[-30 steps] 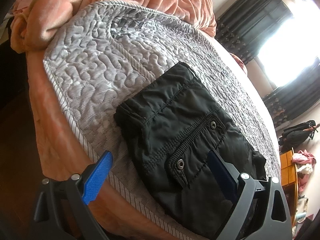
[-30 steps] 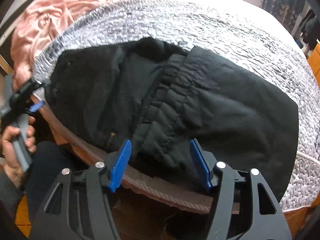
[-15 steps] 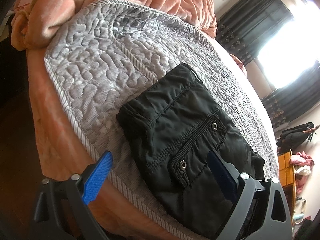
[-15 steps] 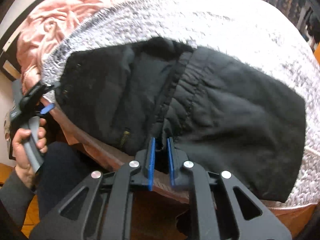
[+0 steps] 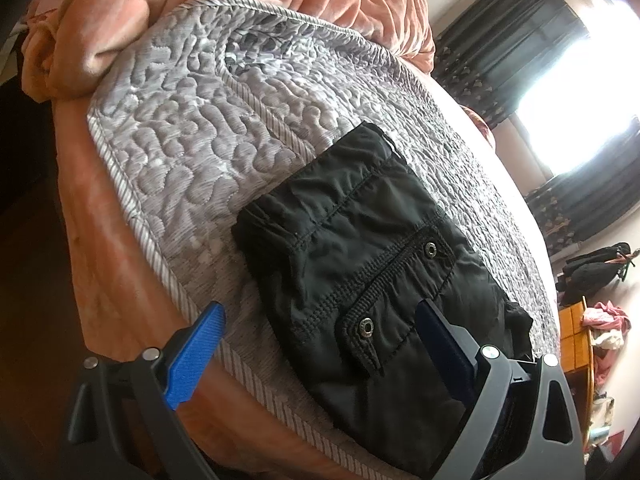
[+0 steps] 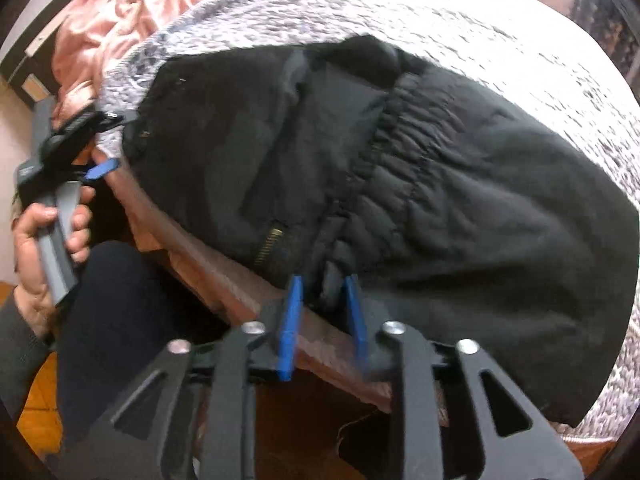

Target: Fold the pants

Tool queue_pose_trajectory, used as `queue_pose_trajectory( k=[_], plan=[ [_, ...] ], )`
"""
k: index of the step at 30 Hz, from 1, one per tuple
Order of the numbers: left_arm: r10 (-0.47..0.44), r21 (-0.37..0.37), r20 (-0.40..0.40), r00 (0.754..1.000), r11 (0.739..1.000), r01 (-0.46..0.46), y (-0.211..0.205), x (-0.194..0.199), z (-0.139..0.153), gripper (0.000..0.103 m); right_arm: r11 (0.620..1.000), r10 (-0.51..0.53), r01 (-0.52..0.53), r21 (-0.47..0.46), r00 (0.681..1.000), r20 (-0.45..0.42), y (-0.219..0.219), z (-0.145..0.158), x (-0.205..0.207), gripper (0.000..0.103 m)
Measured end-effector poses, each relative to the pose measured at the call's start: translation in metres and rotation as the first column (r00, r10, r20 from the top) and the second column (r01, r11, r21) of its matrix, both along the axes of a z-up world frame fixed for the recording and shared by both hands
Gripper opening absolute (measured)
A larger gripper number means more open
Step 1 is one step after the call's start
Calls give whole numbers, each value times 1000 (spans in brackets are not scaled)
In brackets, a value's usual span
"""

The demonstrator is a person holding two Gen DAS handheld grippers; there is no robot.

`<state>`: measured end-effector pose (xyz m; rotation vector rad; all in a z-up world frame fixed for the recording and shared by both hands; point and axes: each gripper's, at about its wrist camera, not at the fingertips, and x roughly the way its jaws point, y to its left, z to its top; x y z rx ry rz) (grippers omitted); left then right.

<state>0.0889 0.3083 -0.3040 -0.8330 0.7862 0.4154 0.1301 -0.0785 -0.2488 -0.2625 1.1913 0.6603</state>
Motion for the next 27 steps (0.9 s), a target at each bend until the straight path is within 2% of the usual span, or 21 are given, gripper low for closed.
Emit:
queue_pose_trajectory(
  k=[3,5,7,9,12,15,16,18,21,23,27],
  plan=[
    [-1,-16,-1,1000,1000,1,1,1,-3,96,998,23,-22,61,1000,-13,-1,21,0,32],
    [-1,-33,5,1000,999,1,0,0,-4,97,994,-1,3,114,1000,-18,-10,37,11,33],
    [1,-61,15,1000,998,0,1,-2,-6,97,991,-46,48,126,999,-18,-19,44,28,33],
    [21,-104,29,999,994,-17,4,-9,-7,97,992,-88,90,90,996,-23,-27,38,46,34],
    [63,-175,40,997,983,-55,13,-26,-11,99,992,-114,117,35,990,-88,-31,13,66,34],
    [86,-261,41,995,963,-72,23,-37,-18,99,998,-70,68,-17,987,-142,-22,-7,72,38],
    [91,-288,46,995,955,-74,27,-39,-19,99,998,-53,49,-27,987,-153,-18,-9,75,42],
    [92,-320,65,994,945,-66,33,-40,-18,99,1000,-21,18,-18,982,-185,-10,-4,80,42],
    [96,-394,97,991,918,-50,44,-37,-21,99,997,69,-59,54,975,-213,16,29,96,43],
    [102,-448,119,988,893,-38,50,-31,-25,99,991,121,-103,91,967,-226,37,45,109,56],
    [106,-519,123,987,855,-27,56,-15,-38,99,962,252,-209,172,926,-280,99,71,144,72]
  ],
)
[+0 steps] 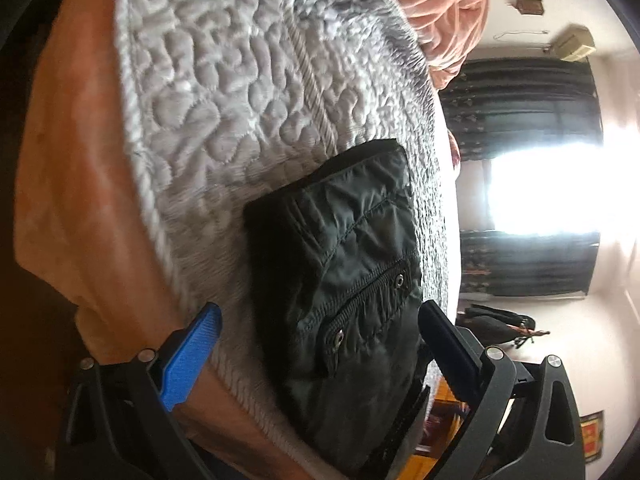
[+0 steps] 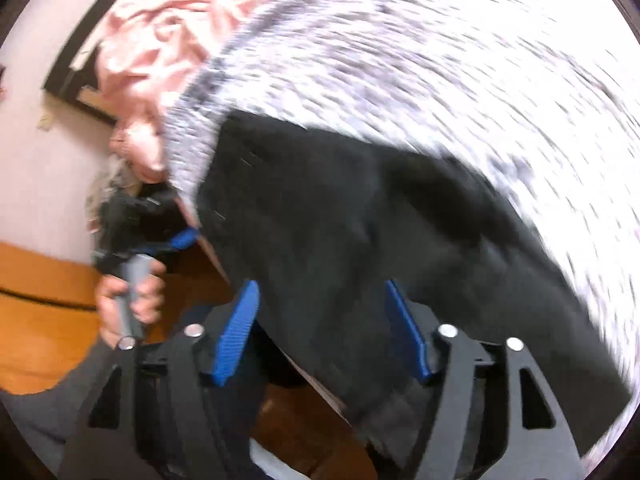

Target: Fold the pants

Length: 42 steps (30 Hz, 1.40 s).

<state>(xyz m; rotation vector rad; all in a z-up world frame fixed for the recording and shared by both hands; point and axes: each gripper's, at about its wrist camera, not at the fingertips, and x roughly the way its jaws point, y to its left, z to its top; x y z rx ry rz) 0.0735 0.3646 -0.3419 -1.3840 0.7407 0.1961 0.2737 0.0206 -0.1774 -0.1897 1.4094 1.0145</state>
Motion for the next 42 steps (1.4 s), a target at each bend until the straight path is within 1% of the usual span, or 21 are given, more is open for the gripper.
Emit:
queue_pose_trajectory(
  k=[2,4,6,9,11,13,15,16,18,21,24,26,29,30,31,32,33,35,37,38,42],
  plan=[
    [-1,-22,-1,1000,1000,1,-1,4,-6,99,996,86,-86,3,996,-31,44,5,16,84],
    [9,-35,1,1000,999,-9,-2,6,-11,99,982,186,-187,-22,981,-49,90,3,28,88],
    [27,-51,12,1000,998,-26,-3,5,-15,99,958,274,-278,-69,960,-56,126,-5,34,89],
    [55,-77,33,998,996,-53,-3,3,-16,98,900,408,-414,-136,910,-68,180,-24,33,90],
    [43,-91,65,997,995,-37,-6,6,-13,96,852,488,-494,-175,869,-76,215,-39,27,90],
    [32,-86,67,997,996,-26,-9,11,-13,96,808,551,-555,-199,831,-78,244,-53,21,90],
    [50,-85,43,998,995,-47,-6,11,-18,95,779,589,-590,-212,805,-74,261,-66,17,90],
    [83,-107,33,996,991,-79,-3,7,-24,92,765,605,-606,-220,792,-79,271,-74,15,90],
    [113,-151,48,992,983,-105,0,4,-29,92,741,632,-630,-231,771,-78,286,-85,11,90],
    [54,-134,65,996,990,-45,-4,16,-25,89,716,656,-656,-240,750,-92,309,-98,12,90],
    [28,-95,44,999,995,-23,-9,23,-23,80,688,681,-682,-248,725,-104,323,-105,10,90],
    [57,-115,35,998,992,-53,-7,19,-29,67,670,697,-697,-257,709,-106,329,-106,8,90],
    [87,-137,31,996,987,-82,-3,15,-35,58,633,723,-720,-283,681,-113,339,-111,4,90],
    [80,-126,28,996,989,-76,-2,15,-34,56,625,728,-724,-291,675,-117,339,-113,2,89],
    [78,-117,24,997,990,-75,-1,16,-32,52,617,732,-728,-299,670,-121,341,-114,1,81],
    [78,-109,21,997,991,-75,-1,16,-30,46,614,733,-732,-296,667,-131,341,-115,-1,69],
    [79,-103,17,997,992,-76,-1,16,-28,43,612,733,-734,-295,666,-135,341,-114,-3,64],
    [81,-88,9,997,993,-80,-3,16,-23,35,610,744,-734,-299,660,-105,340,-108,-7,49],
    [82,-68,10,997,994,-81,-5,15,-17,31,615,743,-730,-299,663,-90,338,-102,-11,38],
    [82,-59,13,997,995,-81,-5,16,-13,28,621,740,-725,-297,668,-85,338,-98,-13,34],
    [79,-23,27,997,997,-78,-2,31,13,26,641,731,-714,-282,680,-59,330,-75,-16,30]
  ],
)
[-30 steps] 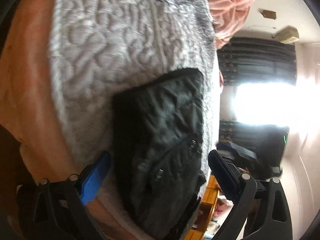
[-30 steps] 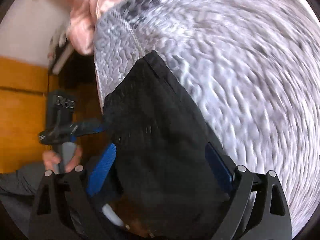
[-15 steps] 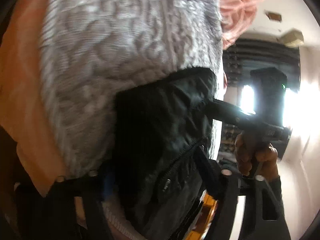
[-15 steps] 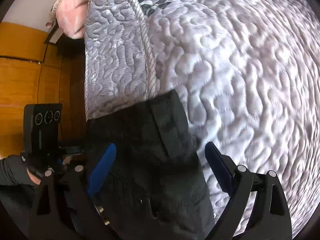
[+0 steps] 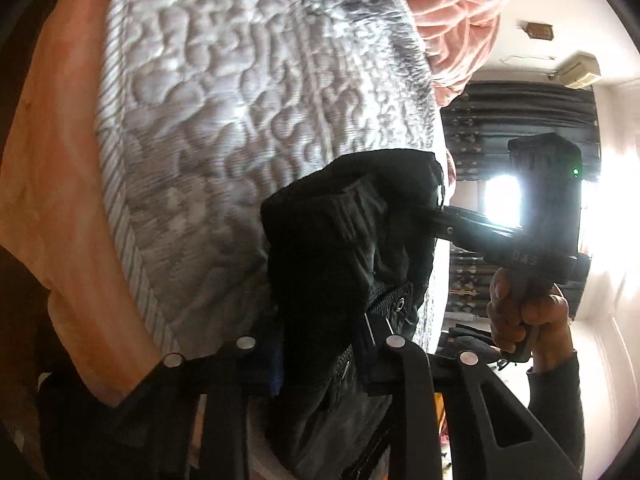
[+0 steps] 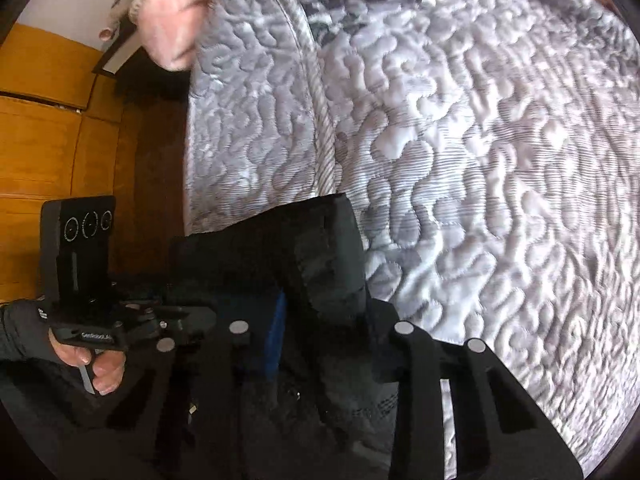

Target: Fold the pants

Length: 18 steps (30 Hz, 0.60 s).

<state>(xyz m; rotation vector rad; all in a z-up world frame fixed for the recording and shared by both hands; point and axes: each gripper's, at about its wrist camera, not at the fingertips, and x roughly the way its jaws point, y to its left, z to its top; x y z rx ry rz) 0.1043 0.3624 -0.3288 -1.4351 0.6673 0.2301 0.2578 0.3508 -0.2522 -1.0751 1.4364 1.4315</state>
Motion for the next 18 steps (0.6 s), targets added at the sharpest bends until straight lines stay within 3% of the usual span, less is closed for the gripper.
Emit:
queue_pose_trajectory(
  k=[9,18],
  plan=[
    [-62,131,53,997,990,55,-15,18,62,23,998,-20,16,66,998,63,-33,71,4,29],
    [-141,271,70,988,956,117,-56,11,132,23,988,-50,28,152,988,145,-82,146,-7,29]
  ],
)
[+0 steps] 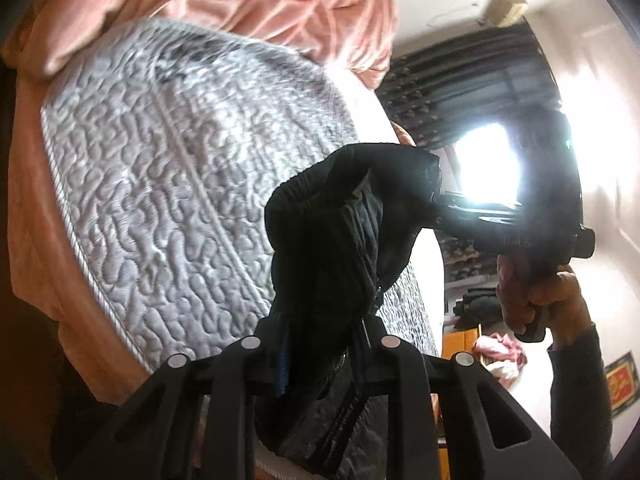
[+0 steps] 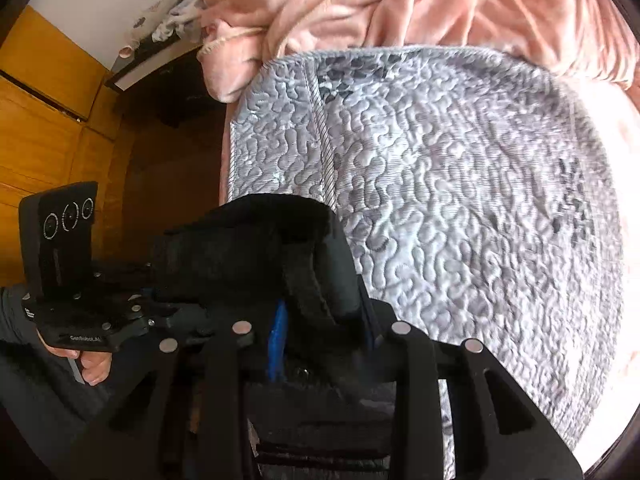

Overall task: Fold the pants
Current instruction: 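Lift the pants bundle with both tools and hold it above the bed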

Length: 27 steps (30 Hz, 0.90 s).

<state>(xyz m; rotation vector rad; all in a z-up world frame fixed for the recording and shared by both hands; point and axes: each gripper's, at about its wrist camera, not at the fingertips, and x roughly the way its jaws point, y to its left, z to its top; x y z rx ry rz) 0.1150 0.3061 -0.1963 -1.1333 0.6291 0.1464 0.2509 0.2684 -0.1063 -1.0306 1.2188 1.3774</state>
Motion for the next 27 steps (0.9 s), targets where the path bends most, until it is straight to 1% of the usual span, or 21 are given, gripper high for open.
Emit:
queue_pose_trajectory(
  k=[4,11,19,27],
  plan=[
    [-30,54,3,1000,998,30,-20,-5,25,23,1000,-6,5,28,1000,28,-23,28,-5,29],
    [-84,139,22,996,987,80,-57,-16,64,23,997,-21,16,80,998,63,-61,66,-14,29],
    [-141,198,39,989,971,131,-86,-18,91,23,991,-54,44,128,995,81,-98,94,-16,29],
    [-181,259,44,983,952,164,-107,-15,109,23,983,-88,72,166,992,92,-129,112,-16,29]
  ],
)
